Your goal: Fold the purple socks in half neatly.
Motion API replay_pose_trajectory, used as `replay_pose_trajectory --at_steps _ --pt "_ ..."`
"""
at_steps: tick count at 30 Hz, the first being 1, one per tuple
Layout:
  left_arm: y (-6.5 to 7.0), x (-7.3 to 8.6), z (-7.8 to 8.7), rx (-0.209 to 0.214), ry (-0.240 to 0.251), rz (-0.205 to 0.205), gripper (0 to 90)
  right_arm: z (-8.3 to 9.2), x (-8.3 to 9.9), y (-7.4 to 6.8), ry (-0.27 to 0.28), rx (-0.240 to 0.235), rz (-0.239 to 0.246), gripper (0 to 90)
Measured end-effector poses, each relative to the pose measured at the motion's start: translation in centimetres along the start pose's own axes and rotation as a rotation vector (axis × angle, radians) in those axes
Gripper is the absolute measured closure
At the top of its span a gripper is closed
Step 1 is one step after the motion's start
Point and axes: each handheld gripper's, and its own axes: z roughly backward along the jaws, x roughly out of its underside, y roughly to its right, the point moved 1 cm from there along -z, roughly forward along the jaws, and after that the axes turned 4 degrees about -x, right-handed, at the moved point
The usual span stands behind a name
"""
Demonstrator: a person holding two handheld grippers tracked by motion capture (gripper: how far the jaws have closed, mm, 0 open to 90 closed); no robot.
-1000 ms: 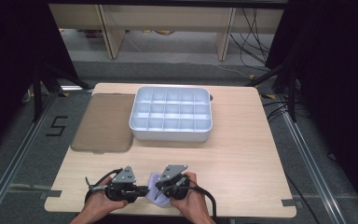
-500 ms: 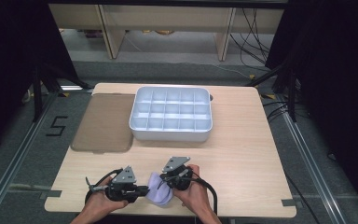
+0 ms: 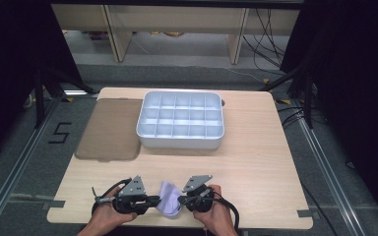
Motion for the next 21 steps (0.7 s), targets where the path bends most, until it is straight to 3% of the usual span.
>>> replay_pose_trajectory --at_steps 1,2,3,4,5,7,8,11,12,14,17,18,20,21 --pt "0.1 -0.1 0.0 -0.004 -0.005 -0.014 83.9 -0.2 0.0 0.3 -0.009 -0.017 0.018 89.7" --pt "0.3 -0.3 -0.1 0.01 0.005 -0.013 84.0 -0.3 0.0 0.3 0.0 -0.021 0.002 89.7" --pt "0.5 -0.5 -0.3 0.016 0.015 -0.018 84.0 -0.4 0.1 0.3 -0.007 0.008 -0.011 89.7" --pt "0.7 -0.8 -0.4 0.023 0.022 -0.042 84.0 -0.4 0.1 0.3 -0.01 0.014 -0.012 89.7" --pt "0.9 -0.9 -0.6 0.023 0.02 -0.034 83.9 -0.4 0.2 0.3 -0.004 -0.003 -0.005 89.7" --pt "1.1 -1.1 -1.0 0.026 0.01 -0.066 84.0 -0.2 0.2 0.2 -0.023 -0.005 -0.015 89.7" --pt "1.5 -1.1 -1.4 0.035 0.019 -0.049 83.9 -0.3 0.2 0.3 -0.016 -0.009 0.004 89.7" --pt "2.1 -1.3 -2.1 0.055 0.008 -0.075 83.9 -0.3 0.3 0.5 -0.015 -0.022 0.005 89.7" --pt "2.3 -1.3 -2.4 0.068 -0.002 -0.065 83.9 -0.4 0.3 0.5 -0.018 -0.024 -0.002 89.6" --pt "2.8 -1.3 -2.9 0.079 -0.009 -0.101 83.5 -0.6 0.4 0.5 -0.012 -0.028 -0.011 89.6" --pt "3.2 -1.0 -3.6 0.09 -0.018 -0.115 83.5 -0.4 0.6 0.9 -0.03 -0.034 -0.026 89.5" --pt "3.3 -0.9 -3.8 0.08 -0.029 -0.106 83.6 -0.1 0.6 1.2 -0.02 -0.033 -0.033 89.5" --pt "3.3 -0.7 -4.1 0.083 -0.035 -0.126 83.6 0.3 0.5 1.5 0.016 -0.01 -0.039 89.6" --pt "3.4 -0.6 -4.2 0.081 -0.035 -0.106 83.6 0.8 0.3 1.6 0.028 -0.013 -0.038 89.5"
